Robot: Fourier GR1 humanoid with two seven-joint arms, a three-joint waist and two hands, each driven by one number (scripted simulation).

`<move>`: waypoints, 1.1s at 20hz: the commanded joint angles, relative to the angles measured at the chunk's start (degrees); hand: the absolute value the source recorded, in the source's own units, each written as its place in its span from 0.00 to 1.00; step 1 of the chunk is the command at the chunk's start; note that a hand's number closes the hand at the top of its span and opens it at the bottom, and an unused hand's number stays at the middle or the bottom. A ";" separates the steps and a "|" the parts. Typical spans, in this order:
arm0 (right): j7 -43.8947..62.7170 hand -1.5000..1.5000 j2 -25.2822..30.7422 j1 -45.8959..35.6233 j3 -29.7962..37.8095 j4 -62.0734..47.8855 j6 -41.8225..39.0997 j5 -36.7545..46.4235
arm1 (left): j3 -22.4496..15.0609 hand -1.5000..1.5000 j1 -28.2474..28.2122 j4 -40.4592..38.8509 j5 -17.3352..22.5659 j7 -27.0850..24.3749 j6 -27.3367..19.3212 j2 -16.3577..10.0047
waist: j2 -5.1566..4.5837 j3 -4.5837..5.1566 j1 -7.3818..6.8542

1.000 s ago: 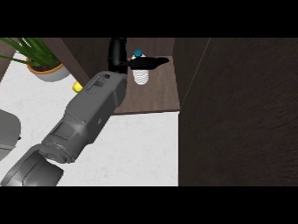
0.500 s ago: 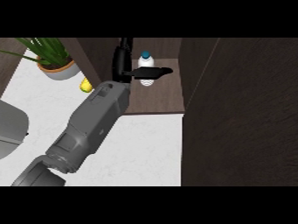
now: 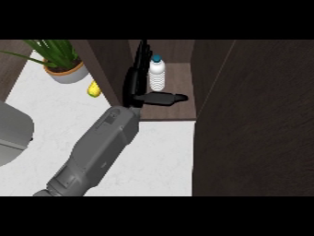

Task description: Pick up the bottled water, place it into the cabinet and close the cabinet

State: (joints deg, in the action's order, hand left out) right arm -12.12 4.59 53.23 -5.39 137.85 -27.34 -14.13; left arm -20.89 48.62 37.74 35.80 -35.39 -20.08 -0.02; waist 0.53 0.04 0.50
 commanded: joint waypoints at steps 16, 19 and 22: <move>3.14 1.00 6.59 0.69 -2.42 10.10 -2.96 6.04 | -14.85 1.00 -31.68 43.44 -1.34 7.45 2.70 -7.14 | 0.02 0.05 -1.46; 3.44 1.00 11.41 2.23 -2.09 10.37 -7.09 6.72 | -14.99 1.00 -36.34 46.72 -1.71 6.55 2.82 -10.18 | 0.02 0.07 -1.26; -0.05 1.00 13.04 3.08 -2.21 10.23 -10.23 7.19 | -13.16 1.00 -39.57 53.05 -1.08 8.32 2.08 -14.17 | 0.15 0.01 -0.73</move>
State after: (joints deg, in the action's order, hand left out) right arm -13.20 14.08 54.27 -8.71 139.22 -34.66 -10.42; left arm -34.83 13.33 84.66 34.26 -28.57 -17.82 -10.30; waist 0.63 0.07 -0.55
